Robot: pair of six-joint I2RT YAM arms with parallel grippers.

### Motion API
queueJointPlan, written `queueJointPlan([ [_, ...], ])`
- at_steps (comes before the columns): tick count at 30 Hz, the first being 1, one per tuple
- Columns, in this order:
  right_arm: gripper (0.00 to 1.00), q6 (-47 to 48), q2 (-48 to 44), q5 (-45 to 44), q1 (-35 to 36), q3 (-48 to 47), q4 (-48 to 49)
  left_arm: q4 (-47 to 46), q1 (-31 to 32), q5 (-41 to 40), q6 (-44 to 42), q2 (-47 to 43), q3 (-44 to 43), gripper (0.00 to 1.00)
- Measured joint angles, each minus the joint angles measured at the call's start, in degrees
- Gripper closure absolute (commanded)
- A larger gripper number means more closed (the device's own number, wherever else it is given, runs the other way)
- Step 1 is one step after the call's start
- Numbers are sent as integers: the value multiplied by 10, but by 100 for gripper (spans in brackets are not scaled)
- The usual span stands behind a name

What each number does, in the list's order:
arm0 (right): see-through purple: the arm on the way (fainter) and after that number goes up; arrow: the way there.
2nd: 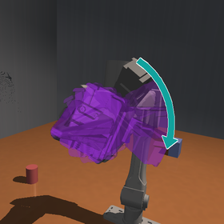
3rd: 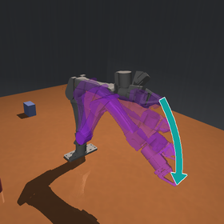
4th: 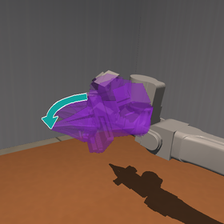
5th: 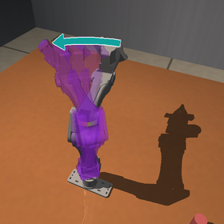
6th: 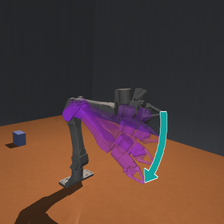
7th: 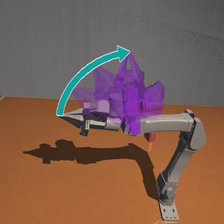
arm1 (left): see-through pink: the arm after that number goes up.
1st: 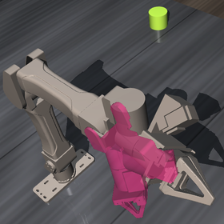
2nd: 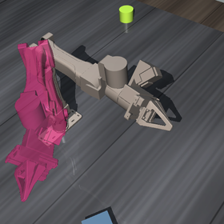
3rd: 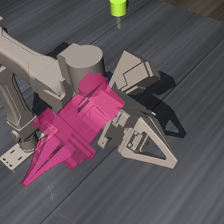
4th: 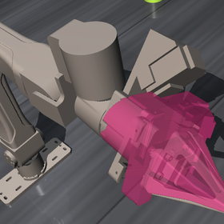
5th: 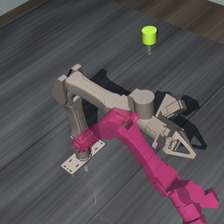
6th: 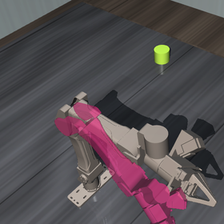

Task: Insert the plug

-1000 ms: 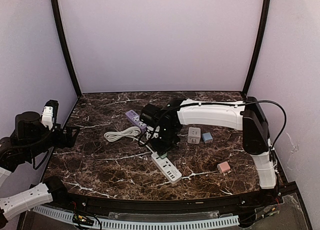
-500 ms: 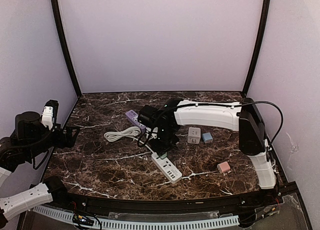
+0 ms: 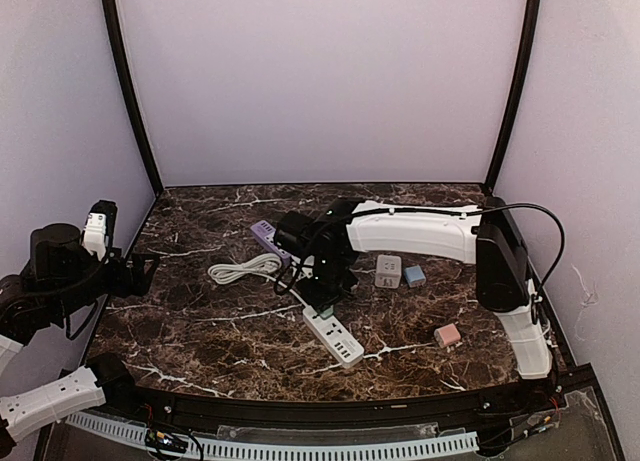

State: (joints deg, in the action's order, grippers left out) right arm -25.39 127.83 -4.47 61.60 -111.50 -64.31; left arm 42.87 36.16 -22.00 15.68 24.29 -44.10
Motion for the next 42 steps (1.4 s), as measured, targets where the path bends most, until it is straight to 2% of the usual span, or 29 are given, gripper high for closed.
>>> queueJointPlan([
  [6,100,-7,-2,-3,3,2,3,0,0,0,0,0,0,1],
  [10,91,-13,-4,-4,3,3,2,0,0,0,0,0,0,1],
  [13,73,-17,-5,-5,3,3,1,0,0,0,0,0,0,1],
  [18,37,-29,-6,-10,3,-4,-7,0,0,0,0,0,0,1],
  [20,26,-32,-10,-12,3,-11,-9,0,0,0,0,0,0,1],
  [22,20,-35,-22,-10,3,-17,-9,0,0,0,0,0,0,1],
  [26,14,-38,-59,-5,3,-23,-8,0,0,-1,0,0,0,1],
  [34,13,-40,-121,-9,2,-16,-9,0,0,-3,0,0,0,1],
  [42,13,-41,-181,-27,-32,70,-9,0,0,-8,0,0,0,1],
])
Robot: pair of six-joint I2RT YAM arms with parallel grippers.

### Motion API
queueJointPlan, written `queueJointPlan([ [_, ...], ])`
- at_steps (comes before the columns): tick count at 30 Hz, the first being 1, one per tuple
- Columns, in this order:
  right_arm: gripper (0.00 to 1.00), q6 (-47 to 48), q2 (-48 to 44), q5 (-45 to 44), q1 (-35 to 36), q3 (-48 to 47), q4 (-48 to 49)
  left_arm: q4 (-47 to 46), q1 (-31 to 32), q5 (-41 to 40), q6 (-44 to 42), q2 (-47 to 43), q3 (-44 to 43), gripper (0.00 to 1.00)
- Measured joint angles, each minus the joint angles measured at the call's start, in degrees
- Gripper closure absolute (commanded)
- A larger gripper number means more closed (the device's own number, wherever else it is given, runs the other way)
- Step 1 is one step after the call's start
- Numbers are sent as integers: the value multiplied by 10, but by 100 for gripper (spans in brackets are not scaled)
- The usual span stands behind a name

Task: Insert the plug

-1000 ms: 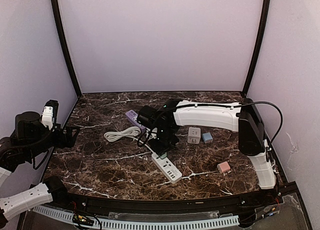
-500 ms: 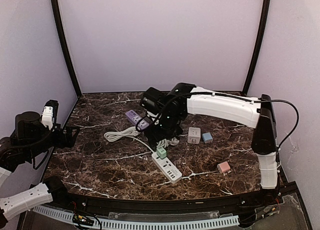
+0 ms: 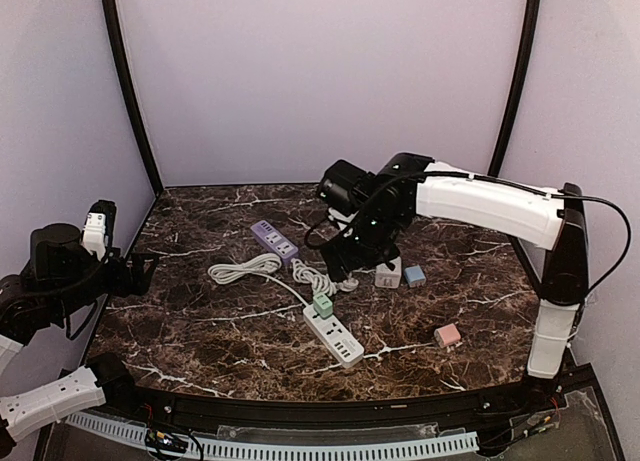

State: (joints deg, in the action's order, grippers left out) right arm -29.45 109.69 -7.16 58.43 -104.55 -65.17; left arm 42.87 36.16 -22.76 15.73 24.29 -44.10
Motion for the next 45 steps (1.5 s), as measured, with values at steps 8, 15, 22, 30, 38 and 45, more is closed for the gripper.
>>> queueJointPlan([
  [8,15,8,-87,-16,-79,116,13,0,0,0,0,0,0,1],
  [15,16,20,-144,-13,-143,214,56,0,0,0,0,2,0,1],
  [22,16,35,-148,12,-196,278,108,0,0,0,0,3,0,1],
  [30,19,50,-143,38,-233,308,160,0,0,0,0,3,0,1],
  [38,26,65,-109,47,-250,326,191,0,0,-2,0,3,0,1],
  [45,31,76,-91,48,-262,347,208,0,0,-2,0,3,0,1],
])
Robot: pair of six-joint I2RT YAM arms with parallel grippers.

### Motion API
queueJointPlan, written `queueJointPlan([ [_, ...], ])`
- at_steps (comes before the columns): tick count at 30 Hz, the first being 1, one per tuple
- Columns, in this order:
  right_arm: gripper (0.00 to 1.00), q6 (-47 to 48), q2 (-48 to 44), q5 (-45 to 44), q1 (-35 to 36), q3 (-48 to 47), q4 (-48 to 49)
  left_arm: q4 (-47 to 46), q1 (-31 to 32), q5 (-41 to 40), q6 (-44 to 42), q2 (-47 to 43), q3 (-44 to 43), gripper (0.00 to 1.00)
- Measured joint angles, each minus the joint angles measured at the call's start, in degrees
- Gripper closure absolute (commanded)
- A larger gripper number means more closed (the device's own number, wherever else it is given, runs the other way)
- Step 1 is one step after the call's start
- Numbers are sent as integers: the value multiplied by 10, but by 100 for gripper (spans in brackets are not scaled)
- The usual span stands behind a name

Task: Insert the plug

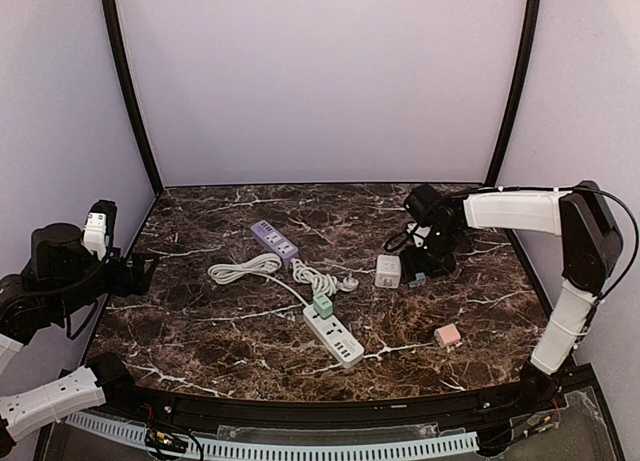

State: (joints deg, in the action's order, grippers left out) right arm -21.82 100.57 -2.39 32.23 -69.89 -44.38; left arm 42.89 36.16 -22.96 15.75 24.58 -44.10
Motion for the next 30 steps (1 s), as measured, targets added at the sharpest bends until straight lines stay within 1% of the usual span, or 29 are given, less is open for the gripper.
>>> queueJointPlan([
  [4,35,5,8,0,-3,11,11,0,0,0,0,0,0,1],
  [19,40,27,32,-2,-16,40,76,0,0,0,0,0,0,1],
  [24,42,28,26,-7,-16,72,121,0,0,0,0,0,0,1],
  [28,48,29,8,-15,-16,106,171,0,0,0,0,0,0,1],
  [30,49,29,3,-20,-16,118,193,0,0,0,0,1,0,1],
])
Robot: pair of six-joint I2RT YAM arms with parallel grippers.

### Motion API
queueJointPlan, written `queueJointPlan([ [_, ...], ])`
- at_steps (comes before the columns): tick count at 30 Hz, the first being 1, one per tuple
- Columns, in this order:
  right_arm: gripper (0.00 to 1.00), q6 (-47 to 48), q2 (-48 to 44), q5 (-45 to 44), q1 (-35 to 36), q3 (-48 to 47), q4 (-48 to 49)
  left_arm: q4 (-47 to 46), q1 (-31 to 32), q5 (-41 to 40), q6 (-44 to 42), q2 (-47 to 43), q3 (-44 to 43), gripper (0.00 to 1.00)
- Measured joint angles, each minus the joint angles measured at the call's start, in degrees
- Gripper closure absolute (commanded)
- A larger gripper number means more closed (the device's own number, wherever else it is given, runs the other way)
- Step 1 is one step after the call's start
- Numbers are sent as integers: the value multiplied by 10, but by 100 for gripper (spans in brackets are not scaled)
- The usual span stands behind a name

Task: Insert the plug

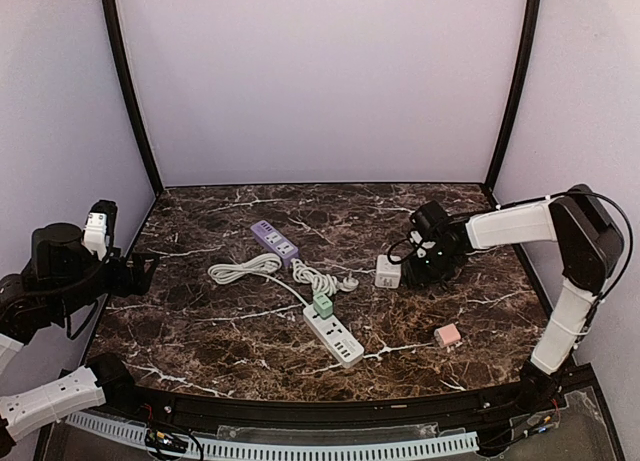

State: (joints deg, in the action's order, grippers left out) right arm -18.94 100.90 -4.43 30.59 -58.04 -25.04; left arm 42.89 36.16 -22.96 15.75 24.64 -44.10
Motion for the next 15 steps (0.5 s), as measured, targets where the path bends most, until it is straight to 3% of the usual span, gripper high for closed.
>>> queueJointPlan([
  [9,57,0,-5,-10,0,24,60,0,0,0,0,7,0,1],
  [15,74,-2,-7,-10,0,27,67,0,0,0,0,9,0,1],
])
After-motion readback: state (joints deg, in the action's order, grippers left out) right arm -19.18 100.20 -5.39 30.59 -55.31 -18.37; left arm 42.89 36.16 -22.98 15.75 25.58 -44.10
